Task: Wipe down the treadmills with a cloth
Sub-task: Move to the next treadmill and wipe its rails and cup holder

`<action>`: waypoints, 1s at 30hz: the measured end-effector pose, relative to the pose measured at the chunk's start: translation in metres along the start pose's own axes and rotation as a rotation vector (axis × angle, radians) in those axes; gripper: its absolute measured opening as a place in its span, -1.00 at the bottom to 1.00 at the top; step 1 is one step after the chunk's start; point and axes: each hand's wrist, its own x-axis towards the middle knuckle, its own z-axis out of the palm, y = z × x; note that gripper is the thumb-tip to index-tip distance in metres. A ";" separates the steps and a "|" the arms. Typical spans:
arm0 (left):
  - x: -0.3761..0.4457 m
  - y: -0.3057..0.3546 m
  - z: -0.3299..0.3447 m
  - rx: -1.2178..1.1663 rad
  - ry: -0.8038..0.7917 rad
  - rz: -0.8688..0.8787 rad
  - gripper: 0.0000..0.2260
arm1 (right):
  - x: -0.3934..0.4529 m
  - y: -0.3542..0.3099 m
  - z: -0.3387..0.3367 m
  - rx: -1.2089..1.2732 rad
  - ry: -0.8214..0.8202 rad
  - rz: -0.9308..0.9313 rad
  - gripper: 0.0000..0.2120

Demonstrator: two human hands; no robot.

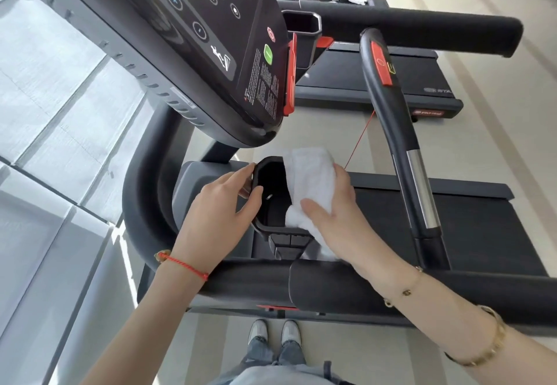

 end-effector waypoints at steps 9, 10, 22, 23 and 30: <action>0.000 0.007 -0.004 -0.010 -0.015 0.015 -0.74 | 0.080 -0.040 -0.018 -0.747 -0.373 -0.395 -0.67; 0.000 0.007 -0.005 -0.006 -0.018 0.016 -0.76 | 0.084 -0.042 -0.017 -0.755 -0.405 -0.410 -0.66; -0.001 0.006 -0.004 0.027 -0.008 0.000 -0.62 | 0.047 -0.010 -0.015 -0.447 -0.140 -0.228 -0.60; -0.001 0.006 -0.004 0.024 -0.008 0.004 -0.62 | 0.054 -0.017 -0.014 -0.501 -0.145 -0.231 -0.65; -0.001 0.003 -0.003 0.023 -0.014 -0.001 -0.61 | 0.044 -0.020 -0.017 -0.357 -0.121 -0.110 -0.59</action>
